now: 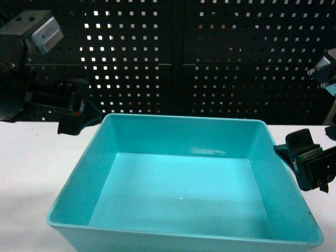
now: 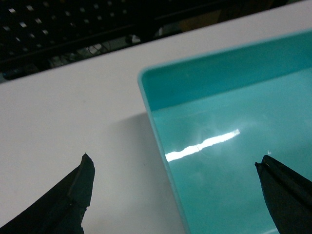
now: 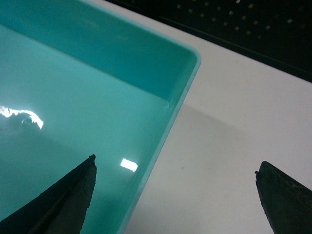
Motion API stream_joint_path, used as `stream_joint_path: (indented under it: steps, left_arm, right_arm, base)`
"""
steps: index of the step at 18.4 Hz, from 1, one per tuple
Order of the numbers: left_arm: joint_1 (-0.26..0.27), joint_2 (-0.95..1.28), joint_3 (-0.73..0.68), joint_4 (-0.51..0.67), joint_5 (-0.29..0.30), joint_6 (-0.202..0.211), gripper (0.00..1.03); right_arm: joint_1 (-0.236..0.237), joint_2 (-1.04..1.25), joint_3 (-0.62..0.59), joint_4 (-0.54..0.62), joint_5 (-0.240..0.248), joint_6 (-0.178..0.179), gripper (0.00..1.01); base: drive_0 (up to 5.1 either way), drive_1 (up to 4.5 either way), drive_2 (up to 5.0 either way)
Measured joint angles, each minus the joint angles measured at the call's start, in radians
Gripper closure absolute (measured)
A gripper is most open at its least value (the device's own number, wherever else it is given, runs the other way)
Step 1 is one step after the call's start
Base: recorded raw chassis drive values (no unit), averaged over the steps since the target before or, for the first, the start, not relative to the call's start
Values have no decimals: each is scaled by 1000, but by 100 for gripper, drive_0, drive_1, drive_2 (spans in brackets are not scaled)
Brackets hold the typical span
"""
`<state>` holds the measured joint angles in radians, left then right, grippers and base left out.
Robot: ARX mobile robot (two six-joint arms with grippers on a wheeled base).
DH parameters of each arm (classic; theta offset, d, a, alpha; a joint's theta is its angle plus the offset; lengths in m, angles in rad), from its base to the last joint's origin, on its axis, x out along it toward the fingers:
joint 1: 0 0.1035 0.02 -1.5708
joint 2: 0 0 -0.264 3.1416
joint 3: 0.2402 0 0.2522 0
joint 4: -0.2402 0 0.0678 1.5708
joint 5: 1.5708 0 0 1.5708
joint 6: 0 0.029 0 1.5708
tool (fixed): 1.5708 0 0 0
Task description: Stack blue boxes stably on right
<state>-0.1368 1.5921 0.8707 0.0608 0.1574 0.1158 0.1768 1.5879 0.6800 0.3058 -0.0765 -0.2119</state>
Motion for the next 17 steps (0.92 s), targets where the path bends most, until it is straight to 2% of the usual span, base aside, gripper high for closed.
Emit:
stream_joint_path:
  steps: [2, 6, 10, 12, 14, 17]
  left_arm:
    - [-23, 43, -26, 11, -41, -2, 5]
    - [-55, 100, -51, 39, -83, -11, 5]
    - [-111, 123, -52, 42, -91, -38, 5]
    - [-120, 142, -52, 43, -95, -48, 5]
    - [-118, 152, -50, 43, -126, -64, 5]
    - [-94, 152, -32, 42, -138, -87, 5]
  right_arm:
    - [0, 49, -19, 24, 6, -7, 3]
    - [27, 138, -58, 59, 7, -5, 3]
    - [5, 197, -58, 91, -2, 40, 3]
    - [6, 224, -58, 105, 5, 53, 4]
    - [6, 224, -58, 116, 11, 53, 20]
    - [2, 224, -58, 117, 11, 53, 47]
  base:
    - [0, 0, 0]
    - [0, 0, 0]
    - [0, 0, 0]
    - [0, 0, 0]
    - [0, 0, 0]
    - [0, 0, 0]
